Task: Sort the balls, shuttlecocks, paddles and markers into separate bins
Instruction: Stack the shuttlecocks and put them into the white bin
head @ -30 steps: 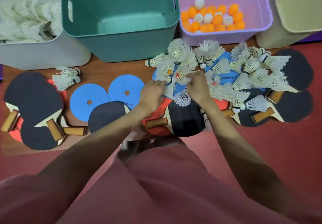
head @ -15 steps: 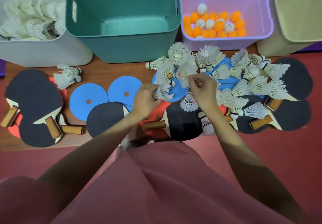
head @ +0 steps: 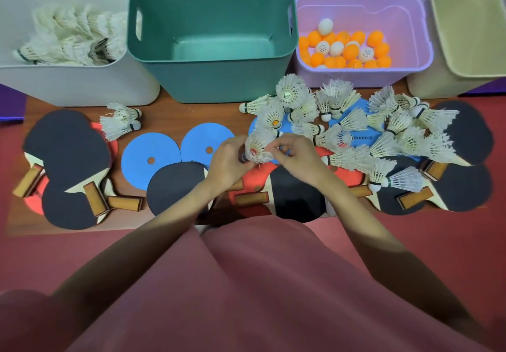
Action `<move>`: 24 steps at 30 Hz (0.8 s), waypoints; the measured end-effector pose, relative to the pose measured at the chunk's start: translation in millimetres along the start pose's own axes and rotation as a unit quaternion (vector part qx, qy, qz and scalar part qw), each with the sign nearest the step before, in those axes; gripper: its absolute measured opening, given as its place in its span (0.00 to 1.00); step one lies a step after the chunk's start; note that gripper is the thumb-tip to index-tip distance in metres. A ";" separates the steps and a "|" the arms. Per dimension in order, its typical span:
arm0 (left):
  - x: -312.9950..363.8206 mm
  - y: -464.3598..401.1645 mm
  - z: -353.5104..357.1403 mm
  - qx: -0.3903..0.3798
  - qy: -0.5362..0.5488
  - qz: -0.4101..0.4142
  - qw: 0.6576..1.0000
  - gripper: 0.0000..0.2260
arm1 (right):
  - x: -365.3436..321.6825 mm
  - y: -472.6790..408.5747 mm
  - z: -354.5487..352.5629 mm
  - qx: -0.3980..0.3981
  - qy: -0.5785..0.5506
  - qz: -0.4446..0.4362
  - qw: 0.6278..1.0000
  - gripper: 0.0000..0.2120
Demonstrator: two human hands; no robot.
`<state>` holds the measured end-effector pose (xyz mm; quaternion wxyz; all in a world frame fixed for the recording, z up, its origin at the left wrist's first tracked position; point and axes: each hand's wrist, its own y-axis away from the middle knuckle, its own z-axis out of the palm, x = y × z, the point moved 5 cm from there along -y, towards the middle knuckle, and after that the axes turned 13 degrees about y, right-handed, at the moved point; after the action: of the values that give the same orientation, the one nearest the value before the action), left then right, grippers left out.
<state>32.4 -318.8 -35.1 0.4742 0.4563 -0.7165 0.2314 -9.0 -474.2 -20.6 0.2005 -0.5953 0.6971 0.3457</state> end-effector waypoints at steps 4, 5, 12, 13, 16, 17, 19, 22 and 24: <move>-19.9 0.9 -11.8 0.023 0.034 -0.048 0.998 0.16 | -10.6 -11.6 -20.9 0.046 0.008 -0.046 0.998 0.06; -21.8 1.7 -15.3 0.030 0.037 -0.056 0.997 0.16 | -7.4 -18.7 -28.2 0.081 0.019 -0.045 0.996 0.06; -16.9 1.1 -33.0 0.051 0.051 -0.046 0.996 0.18 | 40.1 -76.5 -40.6 0.131 0.292 0.062 0.945 0.20; -16.1 0.1 -34.9 0.057 0.054 -0.043 0.996 0.17 | 40.1 -80.3 -39.5 0.135 0.319 0.064 0.936 0.18; -15.4 -3.0 -39.5 0.067 0.051 -0.034 0.996 0.17 | 35.2 -86.7 -38.0 0.158 0.345 0.060 0.923 0.08; -16.7 -3.6 -40.7 0.065 0.049 -0.036 0.996 0.16 | 34.7 -87.2 -39.2 0.170 0.332 0.067 0.925 0.06; -21.1 -4.2 -43.5 0.061 0.045 -0.051 0.996 0.17 | 33.7 -85.1 -43.3 0.208 0.301 0.069 0.928 0.06; -28.6 -5.7 -45.8 0.057 0.037 -0.075 0.995 0.19 | 20.7 -68.4 -53.8 0.302 0.259 0.023 0.917 0.08; -33.9 -8.5 -44.8 0.057 0.035 -0.089 0.994 0.17 | 5.1 -50.5 -61.8 0.362 0.211 -0.036 0.907 0.08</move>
<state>65.4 -273.9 -46.3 0.4911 0.5362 -0.6414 0.2449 47.0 -524.9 5.7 0.2627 -0.5651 0.7788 -0.0716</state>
